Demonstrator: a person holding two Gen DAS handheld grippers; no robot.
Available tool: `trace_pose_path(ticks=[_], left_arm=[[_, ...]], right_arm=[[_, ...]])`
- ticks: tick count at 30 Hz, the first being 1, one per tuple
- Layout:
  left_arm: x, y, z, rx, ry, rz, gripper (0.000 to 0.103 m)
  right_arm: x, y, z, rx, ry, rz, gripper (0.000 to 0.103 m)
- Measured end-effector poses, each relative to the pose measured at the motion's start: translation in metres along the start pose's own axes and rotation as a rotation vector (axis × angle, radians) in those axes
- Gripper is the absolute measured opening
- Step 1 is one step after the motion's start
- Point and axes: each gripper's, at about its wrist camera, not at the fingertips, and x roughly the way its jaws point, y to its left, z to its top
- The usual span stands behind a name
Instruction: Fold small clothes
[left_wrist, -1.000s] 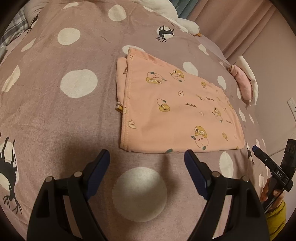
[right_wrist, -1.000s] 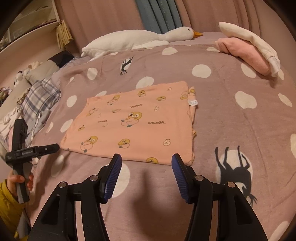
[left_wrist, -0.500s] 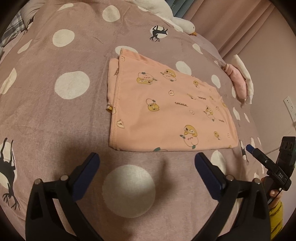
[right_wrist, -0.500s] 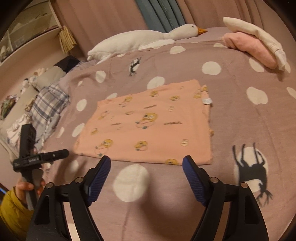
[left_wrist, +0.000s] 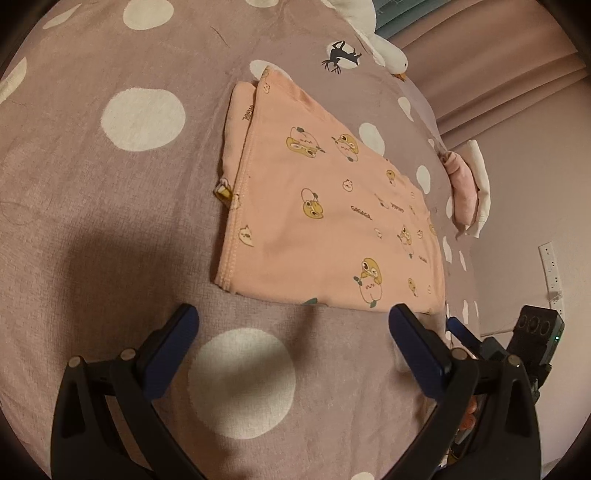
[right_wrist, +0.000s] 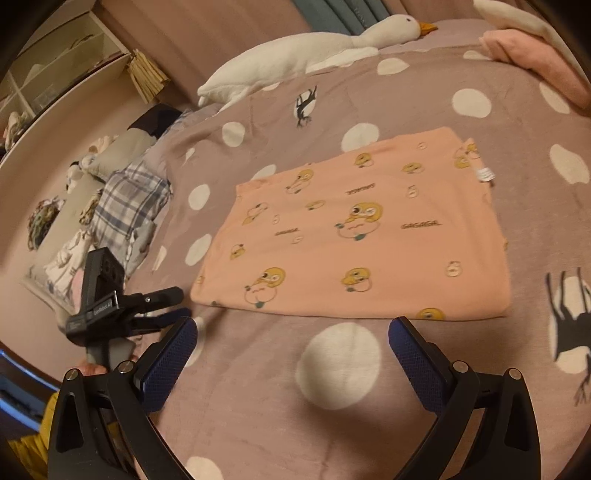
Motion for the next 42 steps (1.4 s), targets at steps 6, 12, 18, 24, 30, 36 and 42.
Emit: trace_pose_path(ticks=[6, 12, 18, 24, 30, 36, 42], left_arm=[[0.000, 0.012, 0.006, -0.052, -0.013, -0.027, 0.103], [0.008, 0.023, 0.025, -0.113, -0.034, -0.094, 0.103], [0.019, 0.021, 0.046, -0.102, -0.012, -0.142, 0.103], [0.030, 0.024, 0.065, -0.129, 0.022, -0.225, 0.103], [0.036, 0.024, 0.075, -0.167, -0.004, -0.257, 0.103], [0.039, 0.015, 0.078, -0.161, -0.037, -0.215, 0.096], [0.044, 0.011, 0.073, -0.136, -0.025, -0.131, 0.040]], right_arm=[[0.016, 0.000, 0.002, 0.030, 0.025, 0.000, 0.102], [0.024, 0.002, 0.005, 0.063, 0.018, 0.043, 0.102], [0.031, -0.001, 0.003, 0.077, 0.030, 0.066, 0.102], [0.034, -0.007, 0.000, 0.101, 0.037, 0.074, 0.102], [0.037, -0.016, -0.002, 0.124, 0.040, 0.075, 0.102], [0.038, -0.016, -0.003, 0.117, 0.047, 0.074, 0.102], [0.043, -0.006, 0.017, 0.052, 0.031, 0.046, 0.102]])
